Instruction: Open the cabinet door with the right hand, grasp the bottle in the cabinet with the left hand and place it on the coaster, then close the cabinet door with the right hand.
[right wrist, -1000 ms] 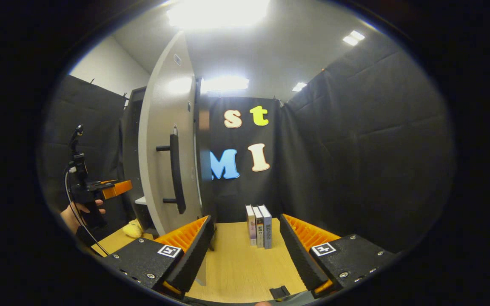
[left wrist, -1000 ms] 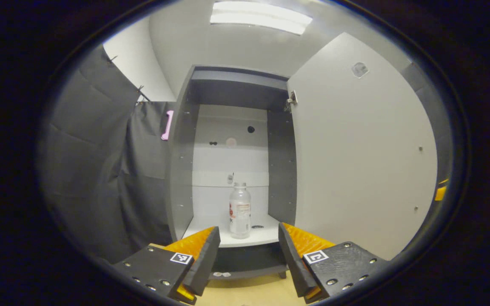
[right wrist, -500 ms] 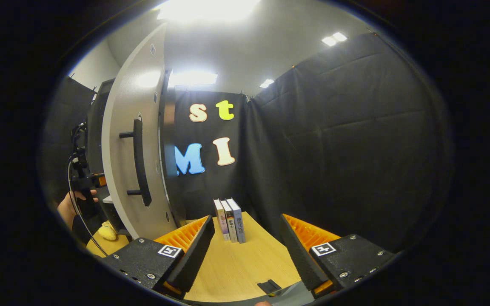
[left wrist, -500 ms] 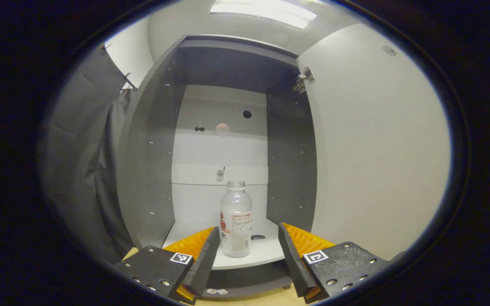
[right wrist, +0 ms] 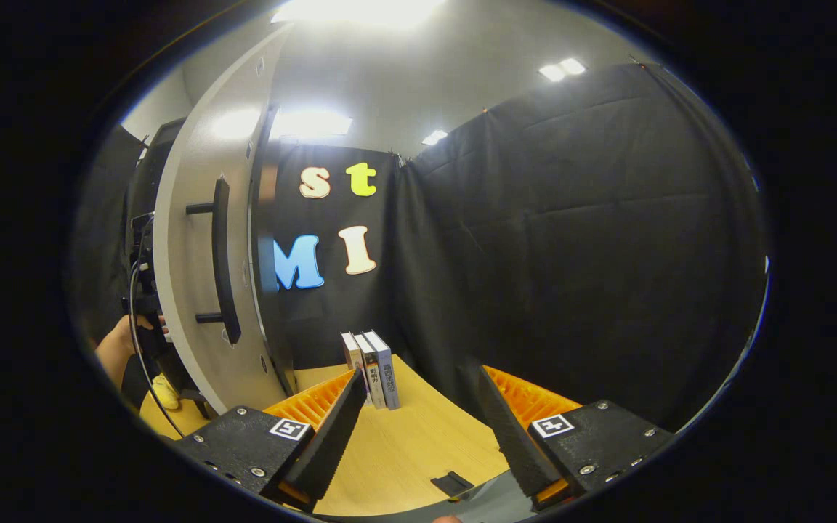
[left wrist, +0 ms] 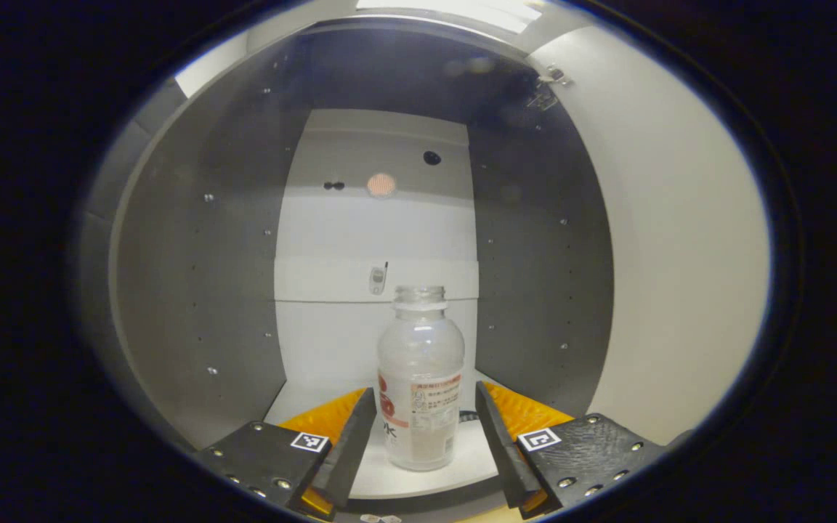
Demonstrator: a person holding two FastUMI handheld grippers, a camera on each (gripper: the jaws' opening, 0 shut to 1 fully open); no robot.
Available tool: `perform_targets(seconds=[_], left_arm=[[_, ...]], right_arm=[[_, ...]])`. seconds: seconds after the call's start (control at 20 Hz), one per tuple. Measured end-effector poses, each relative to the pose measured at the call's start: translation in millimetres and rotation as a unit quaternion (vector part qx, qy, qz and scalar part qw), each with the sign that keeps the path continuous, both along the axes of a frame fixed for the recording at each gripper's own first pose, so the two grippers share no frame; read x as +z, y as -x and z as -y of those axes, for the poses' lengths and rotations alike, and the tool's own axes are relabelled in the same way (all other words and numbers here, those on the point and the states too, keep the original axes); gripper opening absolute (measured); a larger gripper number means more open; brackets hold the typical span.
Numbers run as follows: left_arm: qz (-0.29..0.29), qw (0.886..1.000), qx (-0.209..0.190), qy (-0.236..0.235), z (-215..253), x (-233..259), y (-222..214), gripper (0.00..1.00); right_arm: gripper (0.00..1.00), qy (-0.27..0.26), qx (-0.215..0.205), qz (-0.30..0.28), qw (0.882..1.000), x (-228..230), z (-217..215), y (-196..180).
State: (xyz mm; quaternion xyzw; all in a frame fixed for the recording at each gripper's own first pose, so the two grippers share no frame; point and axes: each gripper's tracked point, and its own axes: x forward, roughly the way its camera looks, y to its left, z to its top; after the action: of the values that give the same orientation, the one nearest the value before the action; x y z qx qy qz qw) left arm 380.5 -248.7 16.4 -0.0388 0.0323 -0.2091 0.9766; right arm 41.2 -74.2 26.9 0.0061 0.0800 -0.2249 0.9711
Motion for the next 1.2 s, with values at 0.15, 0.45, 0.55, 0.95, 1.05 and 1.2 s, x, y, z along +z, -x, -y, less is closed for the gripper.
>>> perform_targets(seconds=[0.15, 0.45, 0.55, 0.95, 1.05, 1.2], left_arm=[[0.000, 1.000, 0.001, -0.009, 2.3, -6.9, -12.2, 0.79], [0.001, 1.000, -0.007, -0.016, 2.0, -2.2, -8.9, 0.76], [0.001, 1.000, -0.010, -0.010, -1.9, 3.4, 2.1, 0.63], [0.016, 1.000, 0.009, 0.012, -32.5, 32.7, 55.7, 0.69], [0.025, 1.000, 0.015, 0.011, -40.6, 38.9, 73.6, 0.69], [0.034, 0.999, 0.027, 0.010, -53.8, 46.3, 103.6, 0.69]], right_arm=[[0.95, -0.003, -0.004, -0.003, 1.000, -3.4, -4.7, -3.0], [0.95, 0.011, -0.011, 0.014, 1.000, 2.2, -3.9, -0.7], [0.95, 0.000, -0.003, 0.018, 1.000, 0.4, -5.9, -3.1], [0.95, 0.000, 0.038, 0.023, 0.999, 5.6, -5.6, 9.4], [0.95, -0.005, 0.048, 0.026, 0.998, 7.8, -4.5, 12.8], [0.95, -0.010, 0.067, 0.027, 0.997, 9.9, -4.0, 16.7]])
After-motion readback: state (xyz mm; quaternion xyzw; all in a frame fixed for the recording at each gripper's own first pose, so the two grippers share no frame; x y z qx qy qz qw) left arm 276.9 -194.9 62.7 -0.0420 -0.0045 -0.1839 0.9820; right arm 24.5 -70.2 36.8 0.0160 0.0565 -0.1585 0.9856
